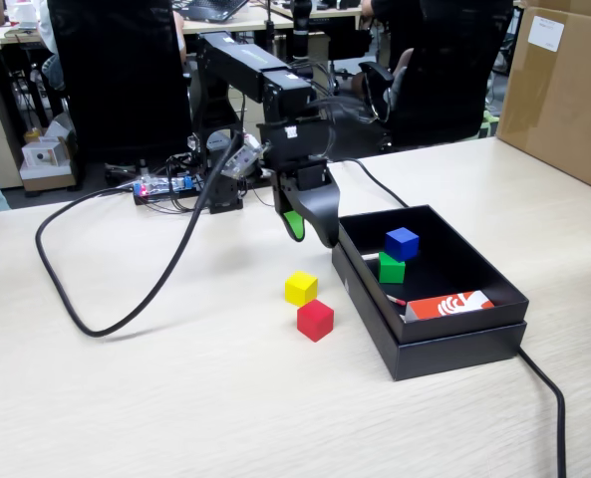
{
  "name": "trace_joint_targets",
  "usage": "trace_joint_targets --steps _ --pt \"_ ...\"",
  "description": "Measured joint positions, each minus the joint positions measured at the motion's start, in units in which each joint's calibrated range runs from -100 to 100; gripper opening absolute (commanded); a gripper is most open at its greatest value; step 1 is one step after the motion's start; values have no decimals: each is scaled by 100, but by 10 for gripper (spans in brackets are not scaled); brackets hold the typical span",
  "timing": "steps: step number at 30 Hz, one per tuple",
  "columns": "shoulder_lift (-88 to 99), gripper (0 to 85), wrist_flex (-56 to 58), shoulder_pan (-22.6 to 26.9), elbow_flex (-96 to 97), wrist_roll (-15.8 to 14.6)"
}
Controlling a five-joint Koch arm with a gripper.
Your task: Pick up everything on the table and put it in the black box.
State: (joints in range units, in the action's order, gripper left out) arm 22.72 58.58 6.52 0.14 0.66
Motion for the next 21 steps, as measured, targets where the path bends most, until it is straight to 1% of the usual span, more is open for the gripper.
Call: trace_joint_targets --steps 7,11,12,15,16,17,19,20,21 --pt "-984 441 0 -49 -18 107" --pt "-1579 423 -8 -107 -265 156" --pt "-1709 400 -39 -117 -393 171" --pt "-1903 279 -39 -122 -438 161" --pt "-1968 206 -31 -122 -484 151" --pt "-2058 178 -31 -127 -593 156" --pt "-2110 160 -23 -142 -694 156" --pt "-2136 136 -23 -156 -721 147" --pt "-2136 64 -31 -161 -721 147"
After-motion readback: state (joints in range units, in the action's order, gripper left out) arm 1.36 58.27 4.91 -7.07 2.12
